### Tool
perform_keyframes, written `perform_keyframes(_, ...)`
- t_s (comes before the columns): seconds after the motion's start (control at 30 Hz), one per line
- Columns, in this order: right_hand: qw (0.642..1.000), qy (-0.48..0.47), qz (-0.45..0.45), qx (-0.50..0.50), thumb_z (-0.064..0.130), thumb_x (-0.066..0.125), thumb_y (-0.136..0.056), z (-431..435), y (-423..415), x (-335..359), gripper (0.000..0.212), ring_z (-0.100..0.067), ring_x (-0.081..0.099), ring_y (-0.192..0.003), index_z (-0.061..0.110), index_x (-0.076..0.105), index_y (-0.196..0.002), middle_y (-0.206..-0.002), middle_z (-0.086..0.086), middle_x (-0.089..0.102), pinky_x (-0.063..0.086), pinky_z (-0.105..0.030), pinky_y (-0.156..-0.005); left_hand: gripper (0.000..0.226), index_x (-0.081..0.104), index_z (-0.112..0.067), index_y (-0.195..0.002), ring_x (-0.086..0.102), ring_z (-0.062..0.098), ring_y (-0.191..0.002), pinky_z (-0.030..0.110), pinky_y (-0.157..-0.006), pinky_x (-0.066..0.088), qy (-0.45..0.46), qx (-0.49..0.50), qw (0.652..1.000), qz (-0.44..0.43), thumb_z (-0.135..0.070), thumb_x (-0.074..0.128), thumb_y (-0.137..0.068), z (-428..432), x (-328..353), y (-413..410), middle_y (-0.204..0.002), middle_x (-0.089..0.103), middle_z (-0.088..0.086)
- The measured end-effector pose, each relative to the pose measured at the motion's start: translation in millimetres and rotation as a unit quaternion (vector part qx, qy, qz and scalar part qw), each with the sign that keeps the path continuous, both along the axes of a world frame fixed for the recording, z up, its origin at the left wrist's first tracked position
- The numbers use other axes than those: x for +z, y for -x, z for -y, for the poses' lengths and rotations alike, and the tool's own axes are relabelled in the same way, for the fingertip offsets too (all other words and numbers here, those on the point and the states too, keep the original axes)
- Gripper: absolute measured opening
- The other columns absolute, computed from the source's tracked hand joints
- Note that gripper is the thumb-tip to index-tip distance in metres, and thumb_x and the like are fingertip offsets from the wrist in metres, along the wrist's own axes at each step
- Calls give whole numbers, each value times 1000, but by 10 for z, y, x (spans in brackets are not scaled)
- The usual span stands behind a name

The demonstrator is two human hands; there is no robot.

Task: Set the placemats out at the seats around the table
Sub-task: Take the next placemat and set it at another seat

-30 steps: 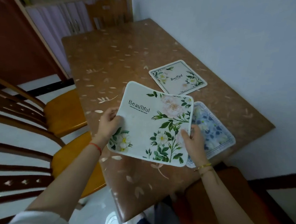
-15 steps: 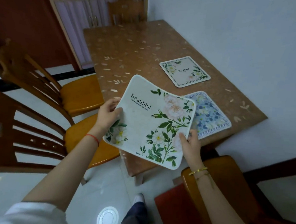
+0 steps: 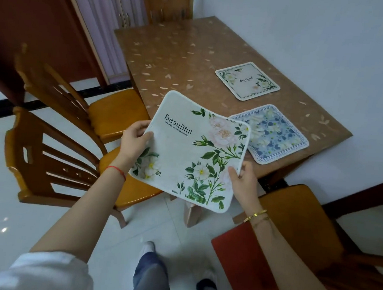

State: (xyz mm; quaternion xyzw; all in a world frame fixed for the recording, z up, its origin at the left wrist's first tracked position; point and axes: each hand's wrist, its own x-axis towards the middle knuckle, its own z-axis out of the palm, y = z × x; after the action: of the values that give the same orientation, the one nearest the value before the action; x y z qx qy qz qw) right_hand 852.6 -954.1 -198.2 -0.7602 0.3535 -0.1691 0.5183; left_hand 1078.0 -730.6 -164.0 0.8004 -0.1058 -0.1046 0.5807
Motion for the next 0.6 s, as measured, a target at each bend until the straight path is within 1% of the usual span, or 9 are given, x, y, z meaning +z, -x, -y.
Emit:
perform_keyframes(0.03,1000,-2,7,-4,21,61,-93,-57,-59,-13,19,-2,63,-76,11,48,-104,-91,5,64,50,-12,-57,26,66,-22,-116,70,-1,-87,23,-71,58,1,-2,1000,-1,-13,61,-91,-39,-10,-80,-98,69,-18)
perform_keyframes(0.07,1000,-6,15,-10,20,62,-93,-129,-138,-27,19,5,61,-75,12,49,-103,-89,10,63,49,-10,-55,27,66,-22,-116,70,2,-89,25,-72,59,1,-4,1000,1,-13,61,-91,-85,-15,-176,-97,70,-17)
perform_keyframes(0.13,999,-5,23,-29,22,63,-92,-284,-339,-59,18,7,62,-75,16,49,-102,-90,15,63,51,-14,-59,28,66,-23,-116,69,5,-88,27,-73,59,-5,-13,1000,10,-14,61,-91,-166,-5,-421,-95,69,-18)
perform_keyframes(0.17,999,-8,24,-40,23,64,-92,-368,-447,-79,18,3,64,-77,17,49,-102,-90,12,65,53,-21,-62,27,67,-25,-116,70,6,-89,29,-74,59,-12,-21,1000,11,-14,62,-91,-195,16,-569,-95,69,-18)
perform_keyframes(0.27,997,-26,22,-74,24,64,-92,-608,-733,-138,19,-23,70,-84,17,50,-101,-87,2,67,60,-44,-71,26,66,-30,-112,70,15,-94,36,-81,60,-30,-46,998,13,-17,62,-90,-244,53,-1004,-101,71,-9)
perform_keyframes(0.37,994,-43,11,-96,25,64,-91,-768,-1006,-150,22,-26,70,-91,11,53,-105,-94,1,69,59,-48,-78,26,67,-32,-107,70,23,-100,41,-86,59,-51,-76,996,24,-15,63,-88,-205,98,-1409,-110,71,1)
perform_keyframes(0.47,992,-47,6,-119,22,64,-91,-830,-1249,-159,27,-27,68,-95,4,53,-108,-103,-6,67,57,-49,-84,26,68,-28,-110,67,22,-101,38,-85,58,-63,-106,992,25,-14,63,-88,-69,102,-1752,-113,69,0)
perform_keyframes(0.53,991,-39,1,-129,21,64,-92,-808,-1390,-185,27,-23,66,-93,1,53,-106,-95,-3,62,56,-43,-85,28,69,-25,-112,66,17,-94,28,-77,55,-65,-119,990,25,-13,62,-88,57,72,-1943,-107,67,-6)
perform_keyframes(0.6,990,-44,-3,-136,19,63,-93,-742,-1534,-231,24,-19,66,-92,1,53,-104,-96,-5,65,56,-39,-83,27,69,-27,-109,66,9,-85,23,-69,54,-62,-128,990,13,-12,62,-87,224,32,-2122,-97,66,-10)
